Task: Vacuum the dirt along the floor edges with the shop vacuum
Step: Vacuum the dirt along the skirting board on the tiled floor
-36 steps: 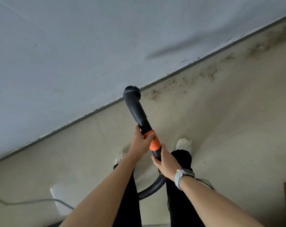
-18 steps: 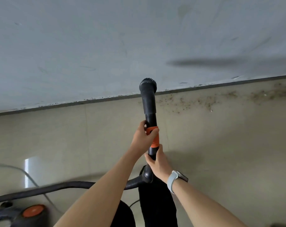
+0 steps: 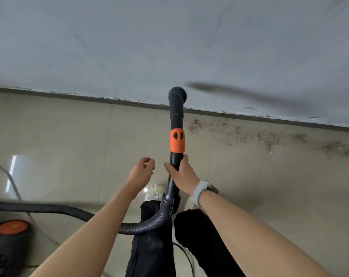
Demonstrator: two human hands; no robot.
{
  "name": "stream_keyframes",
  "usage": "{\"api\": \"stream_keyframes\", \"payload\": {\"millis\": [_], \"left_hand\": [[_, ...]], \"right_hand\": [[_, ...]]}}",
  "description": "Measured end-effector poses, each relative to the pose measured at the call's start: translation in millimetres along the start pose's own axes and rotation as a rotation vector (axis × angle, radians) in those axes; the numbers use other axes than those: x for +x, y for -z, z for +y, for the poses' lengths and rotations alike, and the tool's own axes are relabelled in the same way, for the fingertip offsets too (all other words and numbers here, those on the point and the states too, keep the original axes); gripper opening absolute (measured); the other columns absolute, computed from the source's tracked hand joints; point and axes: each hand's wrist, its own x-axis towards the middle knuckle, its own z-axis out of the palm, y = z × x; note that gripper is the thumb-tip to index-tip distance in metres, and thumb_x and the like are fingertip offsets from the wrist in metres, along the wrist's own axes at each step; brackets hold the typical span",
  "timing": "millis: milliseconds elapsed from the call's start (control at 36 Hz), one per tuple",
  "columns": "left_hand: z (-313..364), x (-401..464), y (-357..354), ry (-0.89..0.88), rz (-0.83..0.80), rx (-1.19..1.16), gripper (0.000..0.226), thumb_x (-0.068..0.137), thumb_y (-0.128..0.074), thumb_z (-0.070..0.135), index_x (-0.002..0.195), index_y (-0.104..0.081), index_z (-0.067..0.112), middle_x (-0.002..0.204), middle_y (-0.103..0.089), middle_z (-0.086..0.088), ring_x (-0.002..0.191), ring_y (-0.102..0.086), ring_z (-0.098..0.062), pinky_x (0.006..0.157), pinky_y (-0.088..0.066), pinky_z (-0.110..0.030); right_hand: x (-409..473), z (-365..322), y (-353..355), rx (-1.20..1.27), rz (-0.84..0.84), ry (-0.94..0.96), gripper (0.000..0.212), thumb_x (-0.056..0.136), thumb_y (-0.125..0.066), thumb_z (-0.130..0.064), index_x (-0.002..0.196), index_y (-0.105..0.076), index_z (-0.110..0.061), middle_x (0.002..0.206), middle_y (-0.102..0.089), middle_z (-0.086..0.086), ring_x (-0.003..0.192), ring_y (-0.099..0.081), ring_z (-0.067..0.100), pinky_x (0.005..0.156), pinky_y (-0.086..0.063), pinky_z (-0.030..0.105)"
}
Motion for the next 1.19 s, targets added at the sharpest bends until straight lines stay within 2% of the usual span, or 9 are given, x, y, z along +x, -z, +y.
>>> {"api": "stream_keyframes", "payload": {"millis": [194, 333, 472, 611, 750, 889, 1000, 1083, 1194], "left_hand": [[-72, -7, -45, 0.1, -0.028, 0.061, 0.035, 0.098, -0.048, 0.031, 0.126, -0.054, 0.012, 0.112, -0.063, -0.006, 0.098, -0.059, -0.019, 0.082, -0.043, -0.029], [-57, -22, -114, -0.05, 0.012, 0.084, 0.031, 0.099, -0.046, 0.037, 0.121, -0.059, 0.02, 0.105, -0.062, 0.003, 0.104, -0.059, -0.017, 0.083, -0.039, -0.025], [-50, -12, -187, -0.168, 0.137, 0.208, 0.052, 0.085, -0.049, 0.062, 0.124, -0.047, 0.028, 0.106, -0.054, 0.01, 0.098, -0.057, -0.016, 0.082, -0.044, -0.031], [-40, 13, -253, -0.257, 0.268, 0.247, 0.043, 0.087, -0.053, 0.057, 0.113, -0.051, 0.023, 0.096, -0.055, 0.01, 0.086, -0.056, -0.016, 0.072, -0.04, -0.029], [-56, 41, -284, -0.264, 0.312, 0.256, 0.044, 0.086, -0.053, 0.06, 0.112, -0.054, 0.024, 0.089, -0.059, 0.01, 0.084, -0.06, -0.017, 0.07, -0.043, -0.029], [-98, 78, -276, -0.229, 0.313, 0.208, 0.072, 0.061, -0.03, 0.081, 0.104, -0.056, 0.029, 0.078, -0.063, 0.009, 0.077, -0.061, -0.018, 0.068, -0.046, -0.031], [-139, 111, -270, -0.225, 0.346, 0.255, 0.061, 0.066, -0.029, 0.078, 0.096, -0.052, 0.029, 0.069, -0.059, 0.008, 0.067, -0.057, -0.015, 0.064, -0.044, -0.031], [-160, 139, -274, -0.21, 0.454, 0.238, 0.034, 0.089, -0.043, 0.06, 0.088, -0.047, 0.027, 0.073, -0.059, 0.003, 0.07, -0.056, -0.026, 0.062, -0.04, -0.035], [-169, 180, -277, -0.196, 0.628, 0.204, 0.024, 0.095, -0.042, 0.048, 0.092, -0.041, 0.025, 0.073, -0.054, 0.0, 0.074, -0.057, -0.033, 0.059, -0.034, -0.036]], "right_hand": [[28, 22, 32, -0.021, 0.009, -0.019, 0.034, 0.096, -0.055, -0.03, 0.11, -0.035, -0.006, 0.081, -0.047, -0.002, 0.084, -0.053, 0.023, 0.073, -0.038, 0.028], [39, 53, 58, 0.014, -0.034, 0.005, 0.04, 0.097, -0.053, -0.032, 0.121, -0.036, -0.006, 0.091, -0.05, -0.002, 0.094, -0.052, 0.022, 0.082, -0.039, 0.029], [56, 98, 100, 0.153, -0.043, -0.046, 0.042, 0.094, -0.056, -0.037, 0.12, -0.035, -0.011, 0.103, -0.054, 0.004, 0.109, -0.057, 0.029, 0.101, -0.045, 0.048], [79, 142, 153, 0.305, -0.08, -0.076, 0.04, 0.097, -0.053, -0.033, 0.127, -0.036, -0.013, 0.109, -0.053, 0.006, 0.108, -0.058, 0.025, 0.096, -0.051, 0.043], [117, 166, 172, 0.477, -0.06, -0.129, 0.028, 0.097, -0.052, -0.038, 0.108, -0.049, -0.012, 0.094, -0.057, 0.009, 0.092, -0.061, 0.025, 0.079, -0.053, 0.037], [160, 176, 145, 0.772, -0.134, -0.174, 0.029, 0.096, -0.057, -0.035, 0.105, -0.048, -0.008, 0.077, -0.055, 0.008, 0.068, -0.061, 0.024, 0.078, -0.055, 0.038], [198, 186, 97, 0.646, -0.18, -0.139, 0.016, 0.096, -0.056, -0.022, 0.091, -0.047, -0.01, 0.067, -0.053, 0.007, 0.056, -0.057, 0.02, 0.064, -0.053, 0.034], [225, 191, 52, 0.506, -0.172, -0.032, 0.02, 0.094, -0.055, -0.017, 0.08, -0.043, -0.01, 0.054, -0.05, 0.003, 0.048, -0.054, 0.02, 0.058, -0.051, 0.034], [263, 192, 10, 0.385, -0.209, 0.085, 0.017, 0.094, -0.053, -0.02, 0.096, -0.041, -0.009, 0.06, -0.05, 0.006, 0.047, -0.054, 0.021, 0.057, -0.05, 0.033]]}}
